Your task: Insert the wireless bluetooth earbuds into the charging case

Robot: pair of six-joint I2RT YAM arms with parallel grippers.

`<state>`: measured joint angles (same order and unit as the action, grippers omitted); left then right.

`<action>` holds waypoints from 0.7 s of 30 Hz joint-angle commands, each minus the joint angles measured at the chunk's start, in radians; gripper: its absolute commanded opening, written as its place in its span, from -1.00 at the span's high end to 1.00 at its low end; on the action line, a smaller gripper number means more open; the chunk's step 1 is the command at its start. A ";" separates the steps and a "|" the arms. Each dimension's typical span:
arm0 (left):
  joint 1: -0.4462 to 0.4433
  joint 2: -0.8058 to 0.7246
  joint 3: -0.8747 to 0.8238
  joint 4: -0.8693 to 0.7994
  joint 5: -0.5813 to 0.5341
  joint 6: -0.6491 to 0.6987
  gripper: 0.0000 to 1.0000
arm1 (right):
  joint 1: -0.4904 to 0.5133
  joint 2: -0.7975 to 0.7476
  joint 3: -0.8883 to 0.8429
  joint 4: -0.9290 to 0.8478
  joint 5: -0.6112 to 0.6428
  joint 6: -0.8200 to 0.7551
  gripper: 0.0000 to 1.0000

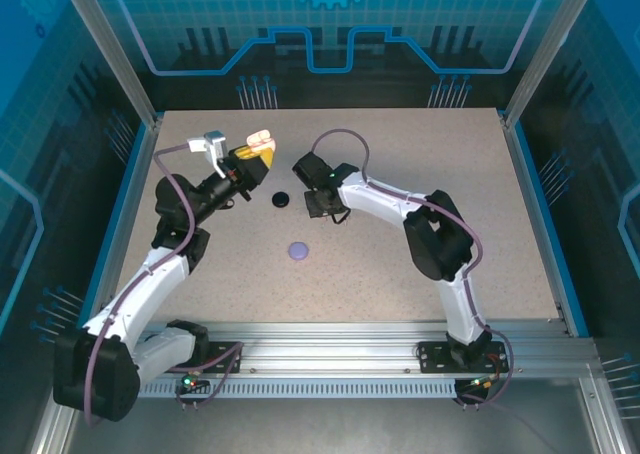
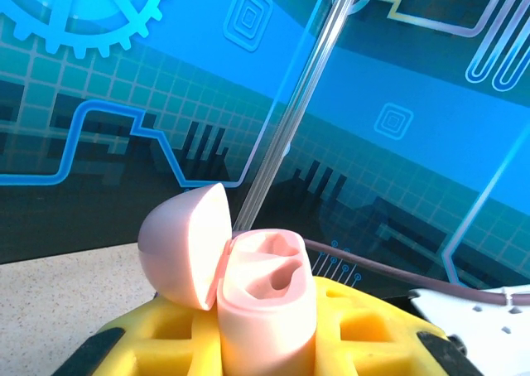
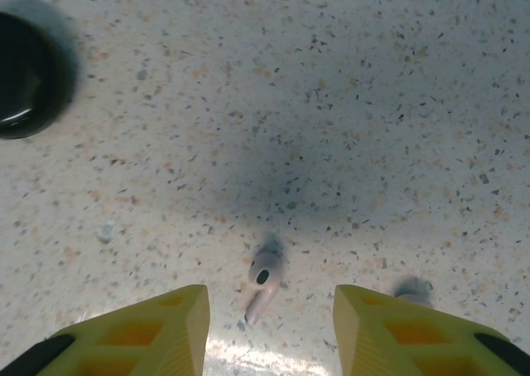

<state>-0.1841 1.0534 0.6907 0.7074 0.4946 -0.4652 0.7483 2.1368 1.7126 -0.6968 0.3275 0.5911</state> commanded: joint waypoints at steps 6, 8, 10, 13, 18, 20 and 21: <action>0.002 -0.020 -0.010 0.007 -0.013 0.029 1.00 | 0.022 0.100 0.109 -0.092 0.044 0.051 0.21; 0.002 -0.020 -0.010 0.006 -0.013 0.032 1.00 | 0.021 0.116 0.119 -0.098 0.045 0.055 0.23; 0.002 -0.018 -0.010 0.005 -0.011 0.033 1.00 | 0.022 0.126 0.123 -0.102 0.047 0.061 0.24; 0.002 -0.019 -0.010 0.005 -0.008 0.032 1.00 | 0.023 0.136 0.122 -0.103 0.054 0.064 0.26; 0.002 -0.018 -0.007 0.005 -0.003 0.033 1.00 | 0.022 0.156 0.134 -0.102 0.051 0.062 0.30; 0.002 -0.019 -0.006 0.004 -0.001 0.033 1.00 | 0.022 0.162 0.137 -0.098 0.048 0.064 0.31; 0.002 -0.018 -0.005 0.004 -0.001 0.032 1.00 | 0.022 0.164 0.139 -0.097 0.047 0.064 0.31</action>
<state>-0.1841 1.0523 0.6907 0.7010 0.4934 -0.4618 0.7593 2.2829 1.8202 -0.7700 0.3630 0.6361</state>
